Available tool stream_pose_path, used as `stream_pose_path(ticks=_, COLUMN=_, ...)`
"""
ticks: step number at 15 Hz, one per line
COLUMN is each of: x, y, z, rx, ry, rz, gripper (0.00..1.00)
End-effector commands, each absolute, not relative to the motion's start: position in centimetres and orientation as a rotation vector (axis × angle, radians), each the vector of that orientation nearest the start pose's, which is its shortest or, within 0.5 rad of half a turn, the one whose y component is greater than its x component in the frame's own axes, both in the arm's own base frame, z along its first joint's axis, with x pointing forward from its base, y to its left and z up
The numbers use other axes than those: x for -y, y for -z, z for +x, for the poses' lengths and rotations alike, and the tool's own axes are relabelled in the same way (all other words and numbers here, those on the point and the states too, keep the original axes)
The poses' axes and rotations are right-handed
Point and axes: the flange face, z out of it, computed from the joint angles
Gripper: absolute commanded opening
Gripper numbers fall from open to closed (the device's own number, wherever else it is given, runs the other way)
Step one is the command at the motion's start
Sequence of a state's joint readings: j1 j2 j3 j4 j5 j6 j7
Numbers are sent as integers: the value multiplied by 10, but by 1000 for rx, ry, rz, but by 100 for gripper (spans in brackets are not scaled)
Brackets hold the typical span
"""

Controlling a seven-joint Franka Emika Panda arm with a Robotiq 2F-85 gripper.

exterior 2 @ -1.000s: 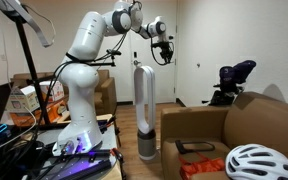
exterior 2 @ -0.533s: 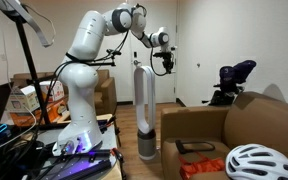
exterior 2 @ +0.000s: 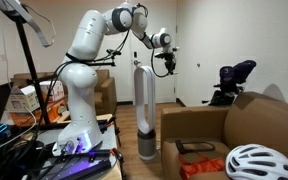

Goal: Place the remote control on the armrest of the chair

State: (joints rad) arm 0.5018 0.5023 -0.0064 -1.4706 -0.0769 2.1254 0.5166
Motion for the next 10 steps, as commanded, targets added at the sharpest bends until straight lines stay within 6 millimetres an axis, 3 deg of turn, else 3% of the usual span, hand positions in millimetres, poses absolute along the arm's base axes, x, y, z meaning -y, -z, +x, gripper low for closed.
stream_pose_path(ticks=1, x=-292, y=-382, z=648, rx=-216, ry=279, rz=-3090, gripper=10)
stream_pose_path(ticks=4, x=-261, y=-363, z=659, rx=-375, ry=266, rz=-3076, gripper=10)
stream_pose_path(ticks=8, x=-231, y=-320, z=655, rx=-584, ry=119, rz=-3051, gripper=10)
stream_pose_path(ticks=9, x=-238, y=-332, z=660, rx=-499, ry=160, rz=-3095, gripper=10)
stream_pose_path(ticks=10, x=-235, y=-325, z=660, rx=-508, ry=143, rz=-3100, gripper=35)
